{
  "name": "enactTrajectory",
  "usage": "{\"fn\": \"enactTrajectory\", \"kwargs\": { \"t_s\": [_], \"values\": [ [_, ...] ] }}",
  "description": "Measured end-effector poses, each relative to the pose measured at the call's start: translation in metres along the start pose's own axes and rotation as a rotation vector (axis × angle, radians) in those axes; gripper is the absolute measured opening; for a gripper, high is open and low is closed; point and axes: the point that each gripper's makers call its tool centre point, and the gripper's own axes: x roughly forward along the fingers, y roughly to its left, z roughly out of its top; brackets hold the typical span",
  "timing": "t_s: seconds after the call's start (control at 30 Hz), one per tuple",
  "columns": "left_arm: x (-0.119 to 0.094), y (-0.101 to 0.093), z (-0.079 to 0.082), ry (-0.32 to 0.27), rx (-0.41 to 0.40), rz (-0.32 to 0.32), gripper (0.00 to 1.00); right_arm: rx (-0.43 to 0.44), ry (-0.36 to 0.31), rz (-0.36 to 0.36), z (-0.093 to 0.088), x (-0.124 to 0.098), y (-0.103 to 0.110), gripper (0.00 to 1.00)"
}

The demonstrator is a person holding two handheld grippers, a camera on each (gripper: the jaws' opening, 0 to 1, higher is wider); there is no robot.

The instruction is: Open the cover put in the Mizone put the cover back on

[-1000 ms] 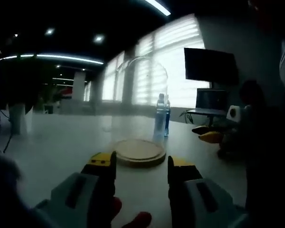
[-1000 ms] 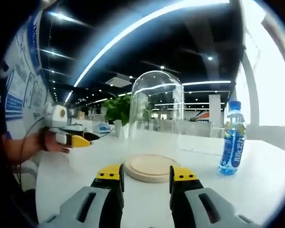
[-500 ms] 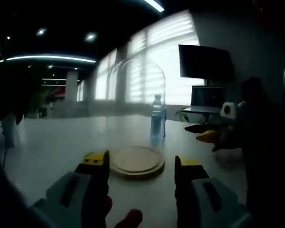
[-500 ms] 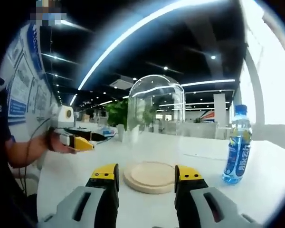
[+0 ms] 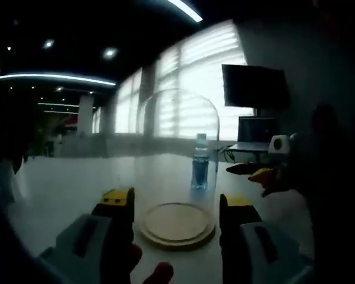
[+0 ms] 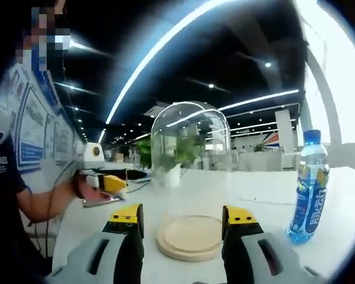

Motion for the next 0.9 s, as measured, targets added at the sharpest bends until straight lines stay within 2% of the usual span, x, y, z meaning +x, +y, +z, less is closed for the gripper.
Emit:
{"fn": "enactTrajectory", "kwargs": {
  "t_s": [0.3, 0.53, 0.7, 0.9],
  "values": [
    [0.018, 0.000, 0.002, 0.015, 0.004, -0.059, 0.50, 0.000, 0.014, 0.047, 0.009, 0.016, -0.014, 0.51],
    [0.030, 0.002, 0.007, 0.039, 0.032, -0.092, 0.51, -0.009, -0.009, 0.088, 0.022, 0.026, -0.020, 0.52],
    [0.036, 0.008, 0.013, 0.038, 0.011, -0.112, 0.50, 0.006, -0.003, 0.113, 0.024, 0.034, -0.028, 0.53],
    [0.043, 0.010, 0.009, 0.083, -0.011, -0.144, 0.47, -0.045, -0.045, 0.121, 0.038, 0.039, -0.029, 0.58]
  ]
}}
